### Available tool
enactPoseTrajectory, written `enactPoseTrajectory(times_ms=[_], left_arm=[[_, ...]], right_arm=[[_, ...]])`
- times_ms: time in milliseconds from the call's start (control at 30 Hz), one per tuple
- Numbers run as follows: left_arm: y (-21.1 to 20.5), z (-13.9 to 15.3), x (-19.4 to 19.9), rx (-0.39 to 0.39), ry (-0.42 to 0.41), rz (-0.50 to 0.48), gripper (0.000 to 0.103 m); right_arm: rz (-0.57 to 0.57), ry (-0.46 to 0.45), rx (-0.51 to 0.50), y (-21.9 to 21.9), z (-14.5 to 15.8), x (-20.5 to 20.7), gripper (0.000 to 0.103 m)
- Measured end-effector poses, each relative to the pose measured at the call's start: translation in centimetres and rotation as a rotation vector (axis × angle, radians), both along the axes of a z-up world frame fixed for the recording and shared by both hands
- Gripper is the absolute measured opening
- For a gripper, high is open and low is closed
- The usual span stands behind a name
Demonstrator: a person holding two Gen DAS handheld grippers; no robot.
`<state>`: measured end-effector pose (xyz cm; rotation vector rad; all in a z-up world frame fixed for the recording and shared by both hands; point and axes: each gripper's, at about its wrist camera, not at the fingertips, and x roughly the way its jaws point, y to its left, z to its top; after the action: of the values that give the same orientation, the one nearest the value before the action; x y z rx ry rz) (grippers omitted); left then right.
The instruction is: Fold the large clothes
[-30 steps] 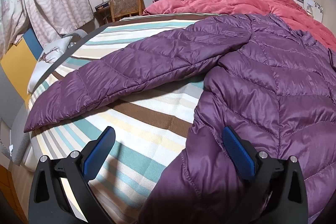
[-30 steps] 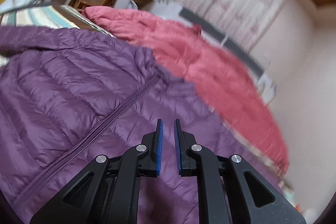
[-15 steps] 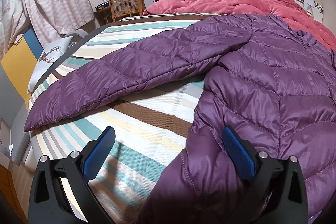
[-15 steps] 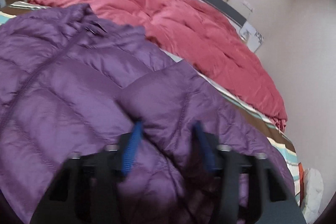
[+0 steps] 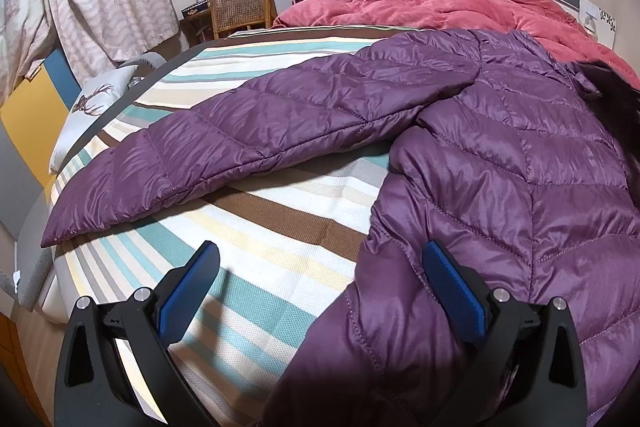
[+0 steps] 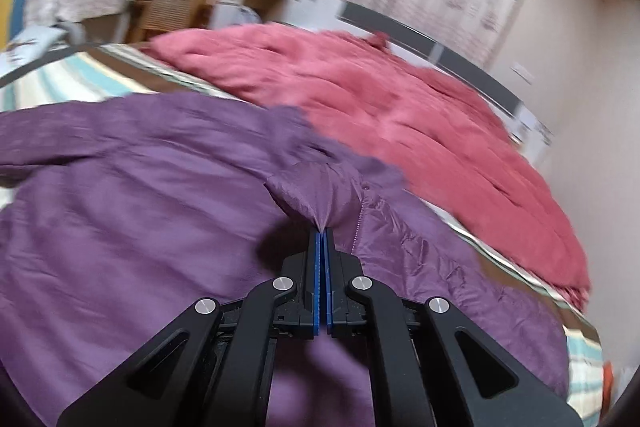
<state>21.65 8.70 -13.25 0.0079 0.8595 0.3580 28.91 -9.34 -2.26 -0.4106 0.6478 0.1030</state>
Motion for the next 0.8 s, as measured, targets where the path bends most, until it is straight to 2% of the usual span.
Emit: enactPoseTrajectory(times_ms=[233,367,533,667,733,800], left_arm=[[0.1,0.0,0.0,-0.007,-0.001,0.0,0.101],[0.0,0.0,0.0,0.004,0.0,0.002,0.101],[0.0,0.1,0.0,0.019,0.005,0.003,0.101],[-0.2,0.4,0.2,0.028,0.021,0.005,0.101],[-0.4,0.6,0.3,0.045,0.031,-0.004,0.101],[-0.7,1.2,0.3,0.064,0.033,-0.009,0.101]], right_arm=[[0.205,0.08,-0.004,5.9,-2.0,-1.6,0.002],[0.296,0.173,0.056,6.4,-2.8,-2.2,0.002],[0.375,0.244,0.077,6.9,-3.7,-2.4,0.002],[0.37,0.275,0.089,6.5,-3.7,-2.7,0.005],[0.342,0.281,0.155,5.4,-2.8,-2.9,0.017],[0.326,0.255,0.212,4.1,-1.6,-3.7,0.02]])
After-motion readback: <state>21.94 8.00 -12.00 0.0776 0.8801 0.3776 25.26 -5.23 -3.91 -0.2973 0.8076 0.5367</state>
